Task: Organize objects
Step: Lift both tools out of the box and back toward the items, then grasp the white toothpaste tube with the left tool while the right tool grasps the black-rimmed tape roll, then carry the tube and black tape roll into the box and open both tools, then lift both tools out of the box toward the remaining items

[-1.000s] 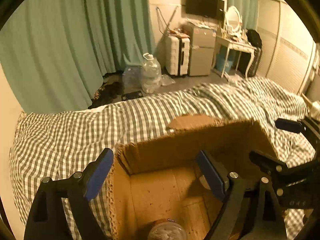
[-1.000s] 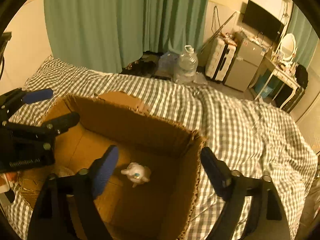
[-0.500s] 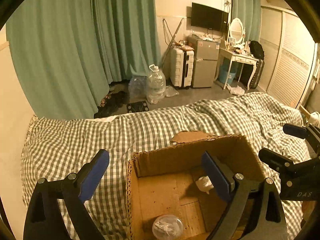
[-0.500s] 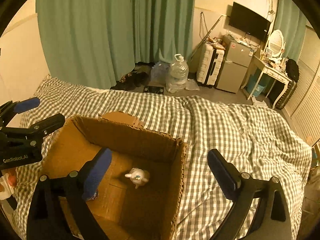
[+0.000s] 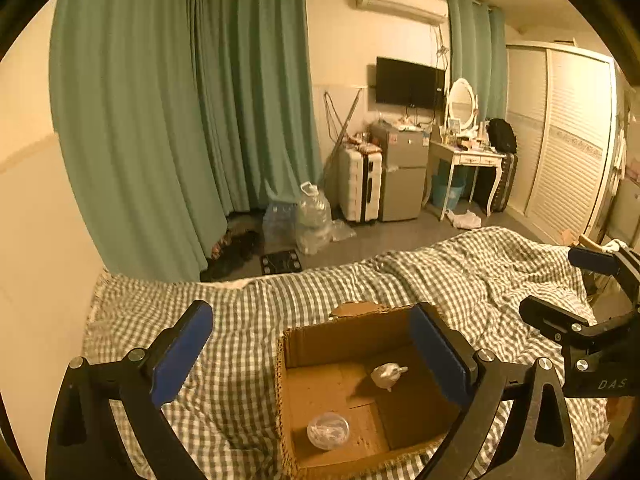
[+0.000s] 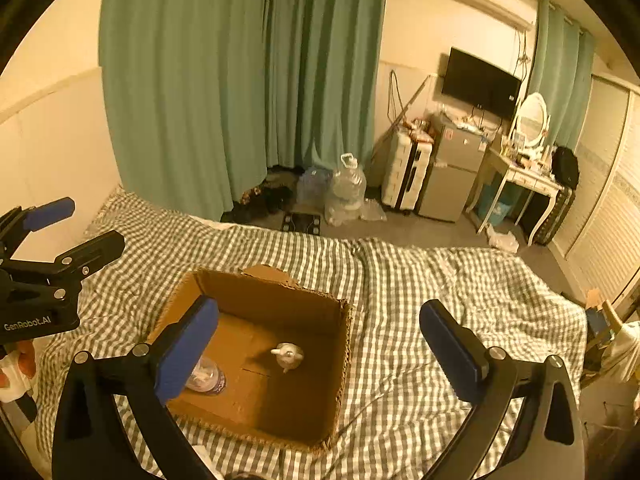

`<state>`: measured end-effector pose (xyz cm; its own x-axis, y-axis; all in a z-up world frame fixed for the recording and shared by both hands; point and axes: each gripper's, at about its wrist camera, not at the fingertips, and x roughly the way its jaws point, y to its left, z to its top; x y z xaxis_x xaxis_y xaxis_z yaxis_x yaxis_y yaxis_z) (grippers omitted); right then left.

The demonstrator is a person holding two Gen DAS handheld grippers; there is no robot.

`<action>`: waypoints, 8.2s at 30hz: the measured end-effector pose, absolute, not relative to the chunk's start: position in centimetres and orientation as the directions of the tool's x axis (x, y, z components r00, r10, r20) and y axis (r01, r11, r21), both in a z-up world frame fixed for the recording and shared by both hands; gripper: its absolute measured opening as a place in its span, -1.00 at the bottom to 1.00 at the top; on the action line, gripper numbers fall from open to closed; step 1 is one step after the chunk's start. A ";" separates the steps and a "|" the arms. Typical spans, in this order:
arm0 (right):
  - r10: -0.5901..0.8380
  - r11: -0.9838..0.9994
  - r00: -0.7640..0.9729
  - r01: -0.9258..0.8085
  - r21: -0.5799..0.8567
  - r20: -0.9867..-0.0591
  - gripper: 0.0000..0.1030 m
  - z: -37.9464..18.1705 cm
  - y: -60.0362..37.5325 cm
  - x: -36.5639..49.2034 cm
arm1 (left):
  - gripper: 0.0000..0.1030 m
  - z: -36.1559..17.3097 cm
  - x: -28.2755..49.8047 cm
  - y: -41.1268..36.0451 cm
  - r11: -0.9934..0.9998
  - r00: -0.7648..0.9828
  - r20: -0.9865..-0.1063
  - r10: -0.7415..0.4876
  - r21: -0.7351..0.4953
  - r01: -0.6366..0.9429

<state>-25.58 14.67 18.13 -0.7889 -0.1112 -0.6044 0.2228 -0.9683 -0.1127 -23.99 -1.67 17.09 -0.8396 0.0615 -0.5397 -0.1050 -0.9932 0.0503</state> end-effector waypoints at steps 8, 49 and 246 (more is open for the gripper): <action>-0.109 -0.964 -0.817 0.226 -0.140 -0.566 0.98 20.6 14.6 -19.0 | 0.99 19.5 -18.1 -1.3 -0.991 -0.843 -0.532 0.081 0.050 -0.127; -0.119 -0.952 -0.524 0.300 -0.052 -0.843 0.99 -10.3 15.1 -11.4 | 0.99 -11.8 -10.0 -2.7 -0.995 -0.620 -0.784 -0.035 0.082 -0.047; -0.210 -0.951 -0.698 0.308 -0.023 -0.685 0.99 -1.6 15.3 -5.3 | 1.00 -4.0 -6.6 -2.1 -1.000 -0.675 -0.737 -0.027 0.030 0.008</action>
